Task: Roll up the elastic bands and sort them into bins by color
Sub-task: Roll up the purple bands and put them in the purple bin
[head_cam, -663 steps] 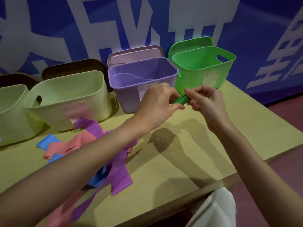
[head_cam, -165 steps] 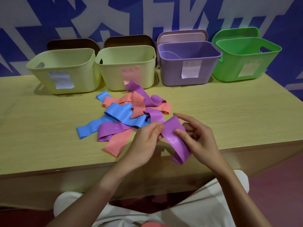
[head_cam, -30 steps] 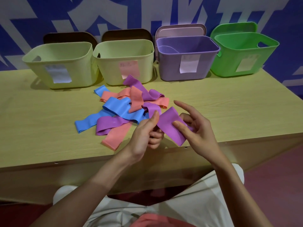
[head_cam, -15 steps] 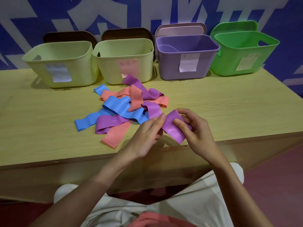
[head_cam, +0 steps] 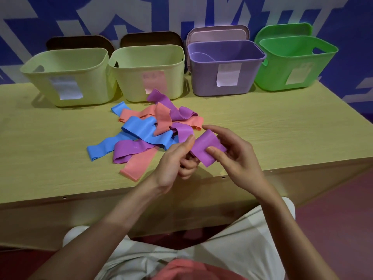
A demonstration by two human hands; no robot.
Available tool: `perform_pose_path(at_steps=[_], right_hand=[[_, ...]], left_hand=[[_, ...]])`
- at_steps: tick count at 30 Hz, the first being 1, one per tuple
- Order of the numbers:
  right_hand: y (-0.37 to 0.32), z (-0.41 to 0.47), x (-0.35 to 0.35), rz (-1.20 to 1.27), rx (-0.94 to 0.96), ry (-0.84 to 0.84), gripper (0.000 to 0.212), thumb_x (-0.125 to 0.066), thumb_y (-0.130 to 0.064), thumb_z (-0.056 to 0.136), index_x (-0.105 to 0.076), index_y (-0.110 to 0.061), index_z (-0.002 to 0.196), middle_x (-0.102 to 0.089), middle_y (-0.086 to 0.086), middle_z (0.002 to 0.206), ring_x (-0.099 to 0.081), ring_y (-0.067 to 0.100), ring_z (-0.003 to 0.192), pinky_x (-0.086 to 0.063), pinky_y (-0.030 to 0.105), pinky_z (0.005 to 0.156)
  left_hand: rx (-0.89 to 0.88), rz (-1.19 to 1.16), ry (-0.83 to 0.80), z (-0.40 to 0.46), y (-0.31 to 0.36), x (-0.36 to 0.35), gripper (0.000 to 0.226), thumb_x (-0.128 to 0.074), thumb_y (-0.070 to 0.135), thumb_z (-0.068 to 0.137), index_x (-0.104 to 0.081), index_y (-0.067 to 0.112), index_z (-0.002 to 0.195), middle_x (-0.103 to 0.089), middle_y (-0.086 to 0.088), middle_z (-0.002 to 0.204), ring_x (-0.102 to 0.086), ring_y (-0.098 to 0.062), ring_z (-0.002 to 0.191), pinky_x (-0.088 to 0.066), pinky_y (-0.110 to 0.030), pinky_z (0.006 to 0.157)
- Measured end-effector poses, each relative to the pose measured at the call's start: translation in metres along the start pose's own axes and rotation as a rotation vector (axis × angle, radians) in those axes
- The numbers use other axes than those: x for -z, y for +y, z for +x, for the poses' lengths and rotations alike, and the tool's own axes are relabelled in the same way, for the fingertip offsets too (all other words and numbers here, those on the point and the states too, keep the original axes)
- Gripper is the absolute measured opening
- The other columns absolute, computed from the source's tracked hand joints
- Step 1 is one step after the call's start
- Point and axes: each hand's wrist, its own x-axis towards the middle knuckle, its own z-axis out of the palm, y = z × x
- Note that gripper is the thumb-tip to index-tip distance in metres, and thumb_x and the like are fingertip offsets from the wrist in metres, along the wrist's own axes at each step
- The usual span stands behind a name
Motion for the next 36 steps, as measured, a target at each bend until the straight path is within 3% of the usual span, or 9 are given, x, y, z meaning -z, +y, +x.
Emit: perform_pose_path(at_steps=[4, 6, 10, 16, 20, 25, 29, 32, 36], right_hand=[[0.001, -0.002, 0.002, 0.032, -0.024, -0.016, 0.029, -0.065, -0.016, 0.088, -0.055, -0.024, 0.113, -0.059, 0.019, 0.09, -0.053, 0.034, 0.075, -0.046, 0.032, 0.069], [0.003, -0.005, 0.001, -0.003, -0.038, -0.001, 0.027, -0.067, -0.014, 0.087, -0.055, -0.022, 0.109, -0.06, 0.015, 0.085, -0.054, 0.032, 0.073, -0.046, 0.027, 0.068], [0.007, -0.009, 0.0, 0.007, -0.073, 0.05, 0.024, -0.069, -0.013, 0.083, -0.057, -0.023, 0.101, -0.063, 0.005, 0.08, -0.057, 0.008, 0.073, -0.046, 0.017, 0.068], [0.01, -0.009, 0.002, 0.01, -0.09, 0.108, 0.023, -0.073, -0.026, 0.079, -0.061, -0.026, 0.098, -0.065, 0.004, 0.077, -0.058, 0.008, 0.072, -0.048, 0.019, 0.067], [0.009, -0.007, 0.007, 0.025, -0.082, 0.071, 0.027, -0.075, -0.02, 0.079, -0.064, -0.023, 0.103, -0.064, -0.003, 0.079, -0.056, 0.012, 0.074, -0.049, 0.024, 0.071], [0.003, -0.001, 0.018, -0.029, -0.093, -0.008, 0.029, -0.071, -0.017, 0.081, -0.065, -0.015, 0.109, -0.067, 0.007, 0.091, -0.059, 0.012, 0.08, -0.048, 0.024, 0.072], [-0.004, 0.009, 0.03, -0.271, 0.063, -0.111, 0.041, -0.073, -0.019, 0.083, -0.062, -0.013, 0.122, -0.058, 0.006, 0.104, -0.058, 0.015, 0.087, -0.046, 0.019, 0.07], [-0.005, 0.019, 0.037, -0.466, 0.176, -0.207, 0.033, -0.069, -0.022, 0.086, -0.066, -0.013, 0.117, -0.058, 0.002, 0.109, -0.057, 0.013, 0.09, -0.046, 0.021, 0.069], [-0.003, 0.022, 0.037, -0.432, 0.14, -0.221, 0.027, -0.066, -0.025, 0.087, -0.066, -0.011, 0.111, -0.062, 0.003, 0.1, -0.058, 0.013, 0.086, -0.044, 0.017, 0.071]], left_hand=[[0.033, 0.081, -0.012, 0.002, 0.001, 0.004, 0.053, -0.033, 0.042, 0.098, -0.045, 0.022, 0.051, -0.02, 0.007, 0.047, -0.014, -0.007, 0.04, -0.018, -0.017, 0.041], [0.055, 0.189, 0.034, 0.004, 0.0, 0.003, 0.049, -0.031, 0.04, 0.1, -0.039, 0.019, 0.057, -0.022, 0.008, 0.048, -0.015, -0.006, 0.04, -0.016, -0.017, 0.041], [0.004, 0.336, 0.122, 0.004, -0.004, 0.0, 0.035, -0.035, 0.033, 0.101, -0.034, 0.016, 0.07, -0.027, 0.015, 0.049, -0.023, -0.002, 0.04, -0.02, -0.012, 0.041], [-0.117, 0.519, 0.082, -0.001, -0.011, -0.001, 0.035, -0.034, 0.043, 0.094, -0.041, 0.017, 0.073, -0.037, 0.016, 0.055, -0.033, -0.001, 0.051, -0.027, -0.012, 0.049], [-0.087, 0.474, 0.147, 0.0, -0.008, -0.004, 0.036, -0.033, 0.028, 0.102, -0.039, 0.016, 0.069, -0.039, 0.017, 0.048, -0.039, 0.002, 0.045, -0.029, -0.007, 0.046], [-0.039, 0.362, 0.116, 0.005, -0.002, 0.001, 0.039, -0.031, 0.028, 0.102, -0.032, 0.012, 0.067, -0.028, 0.014, 0.048, -0.026, -0.001, 0.038, -0.022, -0.011, 0.04], [-0.044, 0.418, 0.093, 0.01, 0.004, 0.004, 0.047, -0.029, 0.024, 0.104, -0.042, 0.008, 0.061, -0.044, 0.012, 0.045, -0.038, 0.0, 0.038, -0.027, -0.007, 0.042], [-0.009, 0.409, 0.071, 0.013, 0.012, 0.004, 0.051, -0.03, 0.022, 0.104, -0.047, 0.007, 0.058, -0.045, 0.01, 0.04, -0.036, -0.001, 0.036, -0.028, -0.008, 0.043], [0.052, 0.355, 0.043, 0.018, 0.023, 0.004, 0.054, -0.031, 0.031, 0.103, -0.05, 0.0, 0.064, -0.046, 0.004, 0.044, -0.029, -0.003, 0.036, -0.026, -0.011, 0.042]])
